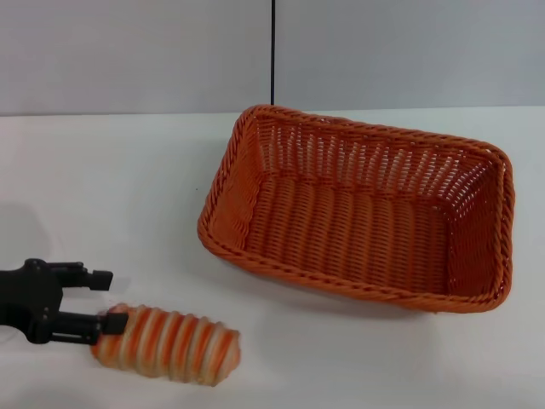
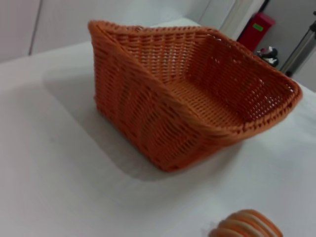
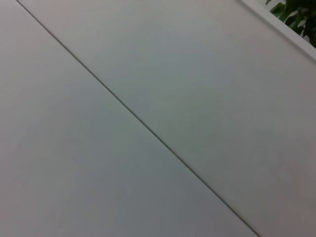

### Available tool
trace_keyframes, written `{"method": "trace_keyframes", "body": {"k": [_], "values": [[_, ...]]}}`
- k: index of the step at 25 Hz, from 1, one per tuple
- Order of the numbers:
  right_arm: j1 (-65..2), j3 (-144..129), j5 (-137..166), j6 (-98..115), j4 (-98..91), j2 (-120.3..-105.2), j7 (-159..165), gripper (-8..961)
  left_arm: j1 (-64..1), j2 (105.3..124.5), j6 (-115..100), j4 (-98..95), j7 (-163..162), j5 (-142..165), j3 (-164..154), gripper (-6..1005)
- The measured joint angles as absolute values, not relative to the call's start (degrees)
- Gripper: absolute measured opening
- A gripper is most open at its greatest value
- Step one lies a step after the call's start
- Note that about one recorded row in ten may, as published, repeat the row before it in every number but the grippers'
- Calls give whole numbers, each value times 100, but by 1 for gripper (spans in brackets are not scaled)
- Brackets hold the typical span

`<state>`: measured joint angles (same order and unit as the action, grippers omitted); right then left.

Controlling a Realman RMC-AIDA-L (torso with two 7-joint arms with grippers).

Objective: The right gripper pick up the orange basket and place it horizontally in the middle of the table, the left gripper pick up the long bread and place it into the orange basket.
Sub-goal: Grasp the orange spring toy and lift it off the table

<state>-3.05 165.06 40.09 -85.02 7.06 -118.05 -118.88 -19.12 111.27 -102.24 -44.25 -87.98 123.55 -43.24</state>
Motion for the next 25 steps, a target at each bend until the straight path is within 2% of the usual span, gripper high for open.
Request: {"method": "trace_keyframes", "body": {"k": [6,12,25], "values": [[-350,16504,4044,-8491,709,-11805,-11897,589,-1907,11164,-10141,-4128,-8562,12368,-4341,762],[-341,16497,4054,-8489,708,-11804,-11897,588,-1849,11185,-10049,-4113,-8553,12372,-4370,603],[-349,16497,4076,-8471,703,-11795,-11887,589,-1699,11190,-9955,-4148,-8567,12374,-4203,611]]}}
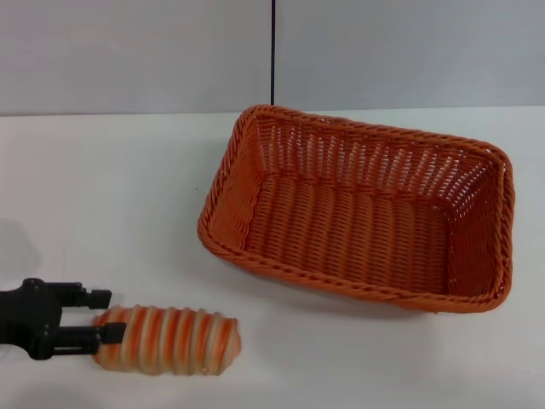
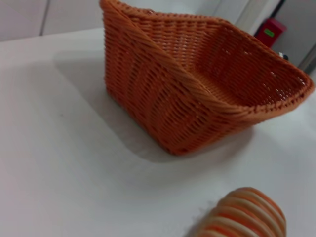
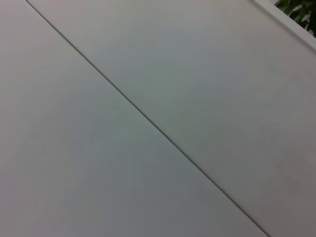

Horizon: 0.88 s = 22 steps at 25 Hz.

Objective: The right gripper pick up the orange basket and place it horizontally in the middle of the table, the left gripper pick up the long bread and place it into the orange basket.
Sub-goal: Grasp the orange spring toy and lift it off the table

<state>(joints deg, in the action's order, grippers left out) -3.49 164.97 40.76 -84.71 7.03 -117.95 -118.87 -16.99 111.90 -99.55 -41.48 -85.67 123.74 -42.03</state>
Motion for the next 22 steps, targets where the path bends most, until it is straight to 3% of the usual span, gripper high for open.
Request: {"method": "trace_keyframes", "body": {"k": [11,22], "values": [[-351,16497,4087,-8411,703,-11795,-11883,588,-1679,11204,-9909,-4112,-8530,12471,-3948,821],[-368,16497,4087,-8410,710,-11785,-11872,587,-1695,11272,-9807,-4066,-8501,12737,-3945,817]]}}
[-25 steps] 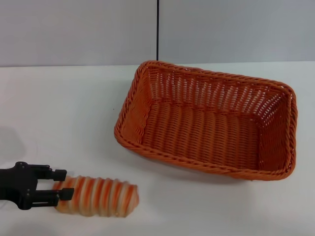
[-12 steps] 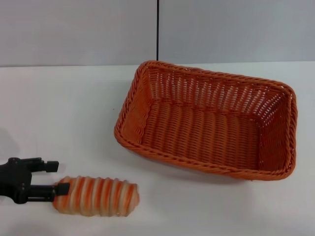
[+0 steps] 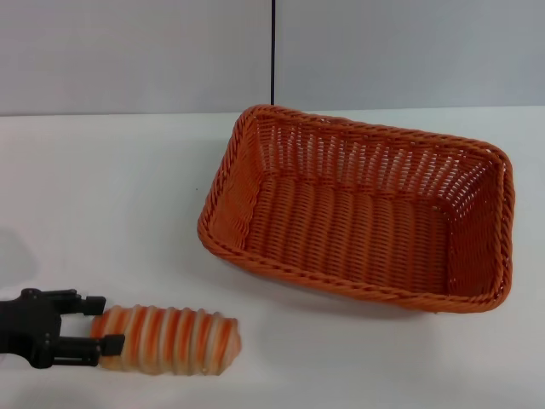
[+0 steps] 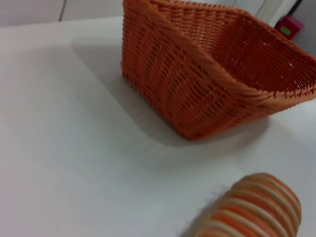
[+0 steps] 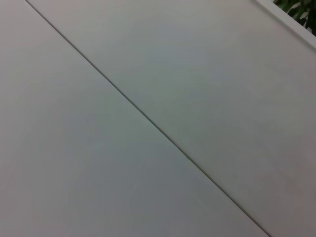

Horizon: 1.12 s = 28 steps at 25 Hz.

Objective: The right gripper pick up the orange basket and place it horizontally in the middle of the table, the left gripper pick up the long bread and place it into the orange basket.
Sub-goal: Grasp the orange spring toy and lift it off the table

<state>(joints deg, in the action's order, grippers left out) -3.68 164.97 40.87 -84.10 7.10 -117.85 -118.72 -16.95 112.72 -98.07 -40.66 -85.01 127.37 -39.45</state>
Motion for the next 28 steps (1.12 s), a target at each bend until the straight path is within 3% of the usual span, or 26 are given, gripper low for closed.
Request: {"method": "trace_keyframes", "body": {"k": [13,19,28], "values": [[-379,16497,4077,-8411,718,-11769,-11865,588,-1748,11285,-9846,-3946,-8462,12902,-3911,808],[-370,16497,4042,-8411,724,-11770,-11856,588,-1716,11331,-9793,-3971,-8398,12865,-3883,610],[-353,16497,3994,-8454,714,-11796,-11772,588,-1696,11358,-9958,-3949,-8107,12827,-3451,548]]}}
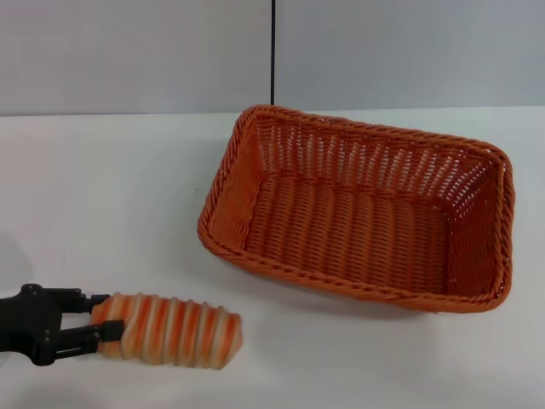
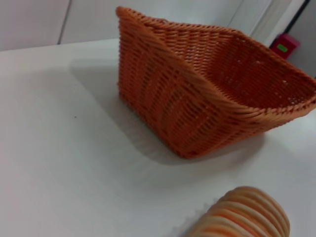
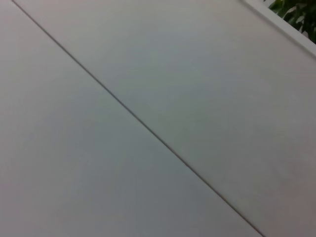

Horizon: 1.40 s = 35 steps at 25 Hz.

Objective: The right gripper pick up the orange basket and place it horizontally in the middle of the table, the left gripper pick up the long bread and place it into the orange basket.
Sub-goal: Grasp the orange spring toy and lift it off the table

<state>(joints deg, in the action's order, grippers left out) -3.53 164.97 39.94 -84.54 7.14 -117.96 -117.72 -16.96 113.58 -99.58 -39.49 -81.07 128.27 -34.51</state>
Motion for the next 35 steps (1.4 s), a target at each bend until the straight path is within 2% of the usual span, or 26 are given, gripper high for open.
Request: {"method": "trace_keyframes", "body": {"k": [5,7,9,18,22,27,33,35], "values": [[-368,16505,3752,-8462,704,-11813,-11392,583,-1737,11377,-10030,-3990,-8103,12820,-3391,509],[-408,16506,3544,-8538,700,-11862,-11192,579,-1777,11396,-10038,-4010,-8097,12812,-3366,492],[-434,16506,3514,-8654,678,-11872,-11118,574,-1811,11405,-10063,-4013,-8095,12791,-3349,443],[-511,16506,3308,-8837,608,-11874,-10808,565,-1932,11403,-10372,-4017,-8096,12591,-3140,379],[-523,16506,3193,-8839,557,-11874,-10801,565,-1960,11309,-10614,-4014,-8162,12513,-3138,344],[-509,16506,3188,-8829,553,-11874,-10799,564,-2085,10985,-11339,-4015,-8413,12367,-2905,301],[-515,16506,3188,-8809,545,-11874,-10797,565,-2191,10954,-11507,-3763,-8413,11439,-2584,276],[-511,16506,3188,-8811,529,-11874,-10795,566,-2274,11023,-11492,-3574,-8419,10912,-2584,267]]}}
